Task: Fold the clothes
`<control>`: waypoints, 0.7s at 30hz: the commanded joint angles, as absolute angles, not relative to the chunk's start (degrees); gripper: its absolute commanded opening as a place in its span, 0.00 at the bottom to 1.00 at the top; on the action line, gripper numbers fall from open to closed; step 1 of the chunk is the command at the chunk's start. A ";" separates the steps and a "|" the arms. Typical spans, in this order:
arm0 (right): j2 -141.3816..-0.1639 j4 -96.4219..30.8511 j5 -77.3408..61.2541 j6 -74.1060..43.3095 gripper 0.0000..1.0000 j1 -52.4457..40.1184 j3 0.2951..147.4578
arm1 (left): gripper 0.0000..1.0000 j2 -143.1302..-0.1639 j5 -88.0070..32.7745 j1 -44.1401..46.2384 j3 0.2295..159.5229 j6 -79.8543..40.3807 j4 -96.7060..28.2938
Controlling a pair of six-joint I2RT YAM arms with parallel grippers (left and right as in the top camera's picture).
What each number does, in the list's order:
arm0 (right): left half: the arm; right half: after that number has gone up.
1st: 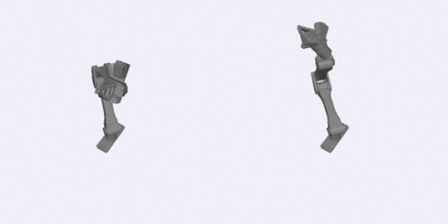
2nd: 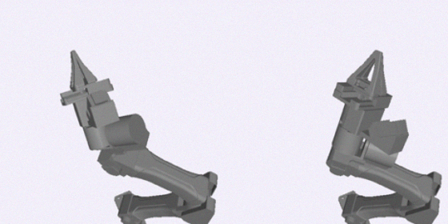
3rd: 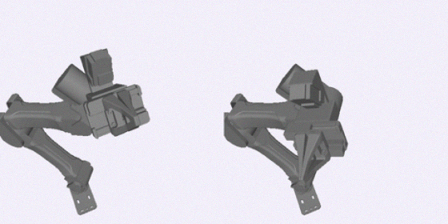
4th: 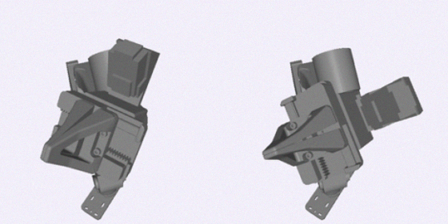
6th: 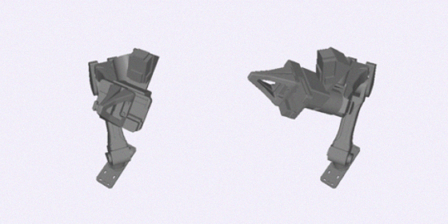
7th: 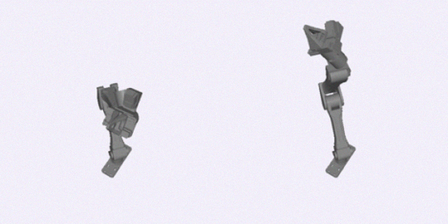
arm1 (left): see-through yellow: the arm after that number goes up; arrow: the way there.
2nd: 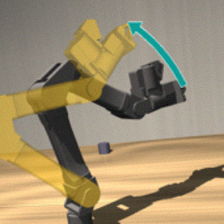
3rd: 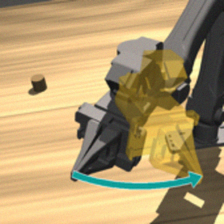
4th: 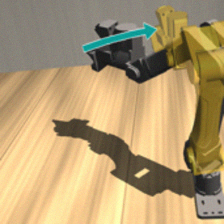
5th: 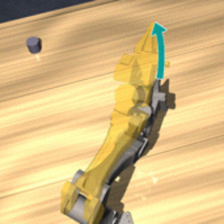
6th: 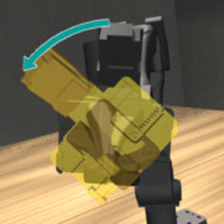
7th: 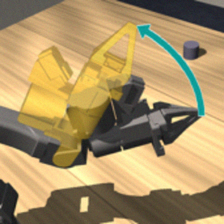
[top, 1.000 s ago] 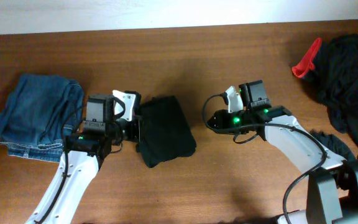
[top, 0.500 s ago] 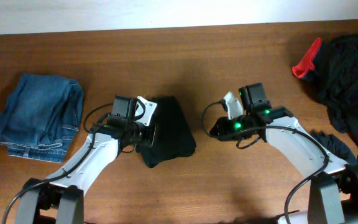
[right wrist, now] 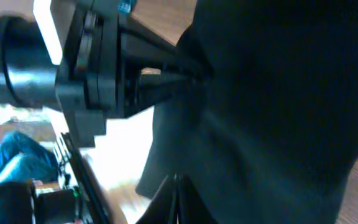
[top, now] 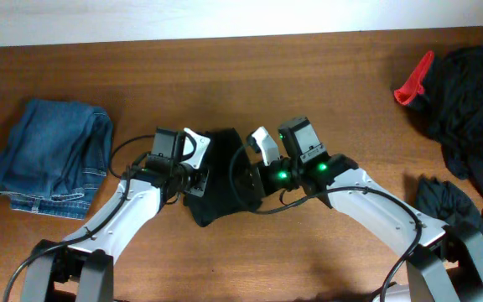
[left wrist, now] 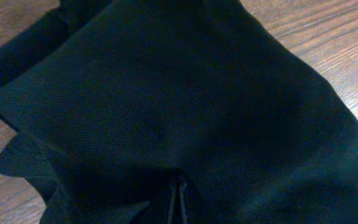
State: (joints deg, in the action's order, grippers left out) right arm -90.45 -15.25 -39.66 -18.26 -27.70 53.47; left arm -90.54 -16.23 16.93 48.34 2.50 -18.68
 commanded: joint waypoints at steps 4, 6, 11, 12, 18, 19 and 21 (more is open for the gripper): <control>-92.64 -13.32 -32.32 -31.07 0.04 -31.09 53.69 | 0.12 -90.24 -15.18 17.41 51.03 3.46 -18.94; -94.19 -11.46 -32.27 -32.56 0.04 -32.36 53.69 | 0.15 -89.38 -15.18 17.41 53.01 3.49 -18.96; -98.39 -9.17 -27.66 -40.36 0.04 -35.22 53.69 | 0.25 -88.47 -13.17 17.41 57.95 3.53 -19.31; -99.44 -9.15 -26.06 -41.87 0.04 -35.79 53.69 | 0.25 -88.47 -12.14 17.43 58.26 3.53 -19.31; -104.03 -9.17 -23.24 -45.56 0.04 -37.50 53.69 | 0.29 -89.56 -5.50 17.41 58.28 5.06 -19.20; -104.51 -9.19 -23.27 -45.56 0.04 -37.50 53.69 | 0.30 -90.11 -4.38 17.41 58.28 5.91 -19.09; -104.97 -9.65 -23.22 -45.56 0.04 -37.47 53.69 | 0.30 -91.66 -2.33 17.41 58.28 6.37 -18.87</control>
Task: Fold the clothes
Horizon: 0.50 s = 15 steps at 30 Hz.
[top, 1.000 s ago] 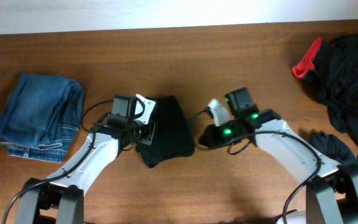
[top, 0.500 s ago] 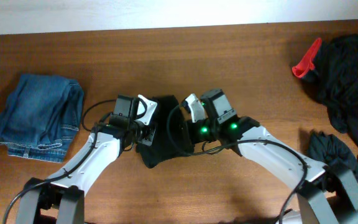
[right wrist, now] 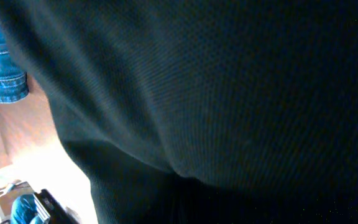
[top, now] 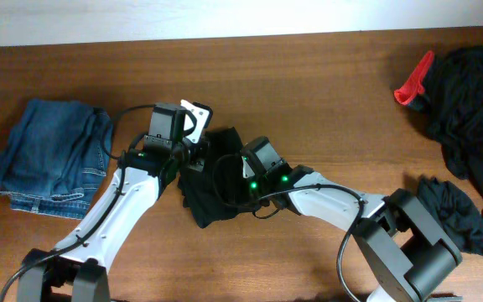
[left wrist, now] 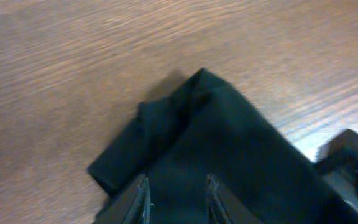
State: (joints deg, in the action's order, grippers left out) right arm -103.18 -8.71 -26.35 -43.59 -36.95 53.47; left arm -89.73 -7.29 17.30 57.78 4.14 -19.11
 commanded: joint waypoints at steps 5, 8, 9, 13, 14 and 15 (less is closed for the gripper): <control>-104.97 -12.75 -20.84 -48.07 0.04 -37.43 53.69 | 0.30 -98.28 -1.04 17.41 58.28 7.44 -16.16; -104.97 -14.39 -20.10 -48.77 0.04 -37.43 53.69 | 0.30 -102.04 -1.06 17.37 58.28 7.42 -13.13; -104.97 -14.52 -20.10 -48.90 0.04 -37.43 53.69 | 0.30 -102.96 -1.04 17.37 58.28 7.44 -12.27; -104.95 -15.44 -19.25 -50.33 0.04 -36.62 53.69 | 0.30 -104.51 -1.06 17.37 58.28 7.42 -12.58; -104.95 -15.92 -19.00 -51.07 0.04 -35.94 53.69 | 0.29 -104.51 -1.06 17.37 58.28 7.42 -13.80; -104.95 -16.53 -18.79 -51.55 0.04 -35.05 53.69 | 0.28 -104.51 -1.10 17.37 58.28 7.40 -15.44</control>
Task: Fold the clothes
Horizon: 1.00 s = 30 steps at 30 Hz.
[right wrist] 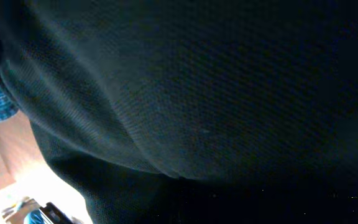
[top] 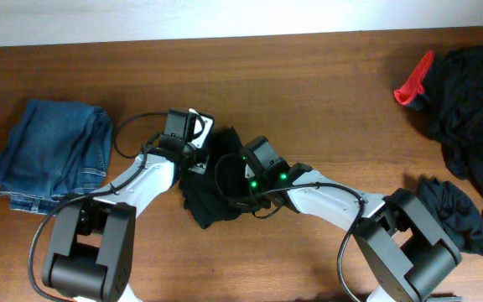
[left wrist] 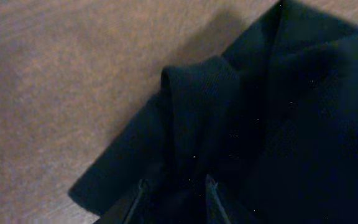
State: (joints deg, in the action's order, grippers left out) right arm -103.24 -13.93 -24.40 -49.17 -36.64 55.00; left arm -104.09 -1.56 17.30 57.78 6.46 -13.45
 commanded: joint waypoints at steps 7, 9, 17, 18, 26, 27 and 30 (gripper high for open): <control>-104.95 -15.59 -17.72 -49.21 0.04 -27.59 53.69 | 0.20 -104.51 -5.87 17.37 58.30 4.27 -24.71; -104.95 -11.84 -17.96 -43.00 0.04 -25.74 53.69 | 0.19 -104.49 -8.82 17.37 58.30 3.33 -26.70; -104.95 2.09 -24.05 -26.74 0.05 -24.29 54.72 | 0.18 -104.16 -20.95 17.43 63.22 3.27 -38.70; -104.95 2.13 -24.53 -25.52 0.05 -24.29 55.48 | 0.18 -104.03 -21.87 17.47 64.36 3.27 -40.23; -100.49 -12.01 -30.22 -22.13 0.46 -22.63 64.36 | 0.30 -99.02 -16.93 16.67 75.07 3.29 -48.07; -99.46 -15.07 -30.20 -21.37 0.47 -22.26 65.69 | 0.33 -98.37 -15.44 16.43 75.81 3.29 -47.88; -96.66 -25.39 -30.04 -21.32 0.50 -21.71 69.17 | 0.38 -97.34 -10.96 15.49 76.44 3.31 -45.54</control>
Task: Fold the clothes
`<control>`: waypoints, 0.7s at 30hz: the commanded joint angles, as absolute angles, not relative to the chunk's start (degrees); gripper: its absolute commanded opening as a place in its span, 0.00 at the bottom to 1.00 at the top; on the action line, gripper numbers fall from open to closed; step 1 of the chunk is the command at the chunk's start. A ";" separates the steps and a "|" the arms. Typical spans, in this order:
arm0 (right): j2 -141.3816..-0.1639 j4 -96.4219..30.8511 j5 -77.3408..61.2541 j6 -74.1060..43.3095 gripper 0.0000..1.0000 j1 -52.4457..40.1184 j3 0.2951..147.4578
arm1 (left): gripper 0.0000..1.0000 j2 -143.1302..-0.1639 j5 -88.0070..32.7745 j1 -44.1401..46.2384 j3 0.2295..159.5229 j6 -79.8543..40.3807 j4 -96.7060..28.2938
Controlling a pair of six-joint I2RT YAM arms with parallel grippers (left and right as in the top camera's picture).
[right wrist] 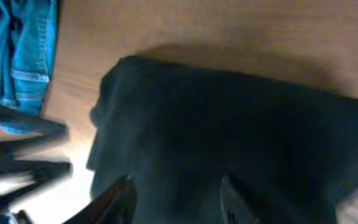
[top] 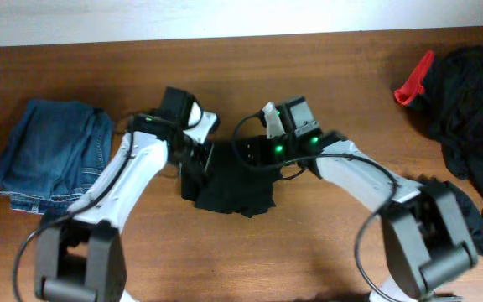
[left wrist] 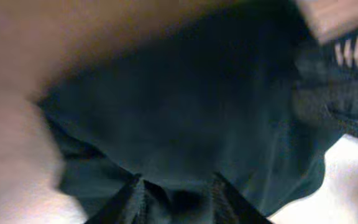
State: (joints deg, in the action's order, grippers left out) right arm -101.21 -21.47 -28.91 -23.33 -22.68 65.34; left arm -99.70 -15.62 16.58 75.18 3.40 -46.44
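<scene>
A black garment (top: 229, 184) lies bunched in a rough rectangle on the wooden table (top: 309, 75), between my two arms. My left gripper (top: 193, 161) is at its left edge. In the left wrist view the left gripper (left wrist: 178, 200) is open, low over the dark cloth (left wrist: 185, 112), which fills the gap between its fingers. My right gripper (top: 254, 155) is at the garment's upper right. In the right wrist view the right gripper (right wrist: 176, 200) is open wide just above the cloth (right wrist: 229, 124).
Folded blue jeans (top: 53, 155) lie at the far left, also seen as blue jeans (right wrist: 17, 43) in the right wrist view. At the right edge is a heap of dark clothes (top: 472, 101) with a red piece (top: 413, 81), and another dark garment (top: 459, 210) lies below it.
My right gripper has moved from over the garment's middle to its upper right and now shows open. My left gripper has moved to the left edge. The garment lies wider and flatter.
First both grippers were shut on the black garment, close together over it. Then the left was open above a corner of the cloth while the right wrist was pressed into the fabric. Now both stand open on either side of the garment.
</scene>
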 commanded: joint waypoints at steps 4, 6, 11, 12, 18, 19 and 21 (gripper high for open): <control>-95.18 -36.88 -29.78 -24.95 0.31 -22.11 70.43 | 0.38 -98.94 -9.17 14.76 75.90 4.64 -41.98; -95.48 -41.91 -28.73 -28.16 0.13 -22.57 70.00 | 0.37 -100.97 -9.17 14.81 75.90 5.82 -39.38; -97.51 -42.78 -27.64 -36.14 0.04 -25.28 64.97 | 0.33 -107.66 -9.17 14.83 75.90 7.22 -33.15; -97.93 -41.30 -27.66 -38.11 0.04 -25.85 63.53 | 0.31 -109.12 -9.19 14.83 75.90 7.22 -32.45; -99.83 -28.36 -27.59 -49.25 0.04 -28.38 54.57 | 0.28 -114.39 -9.67 14.85 75.90 7.42 -33.30; -100.20 -26.44 -27.16 -50.57 0.04 -28.49 53.43 | 0.26 -114.43 -10.24 14.85 75.90 7.42 -34.37; -101.06 -23.35 -25.54 -53.15 0.04 -28.49 51.64 | 0.16 -114.28 -13.45 14.85 75.92 7.40 -37.36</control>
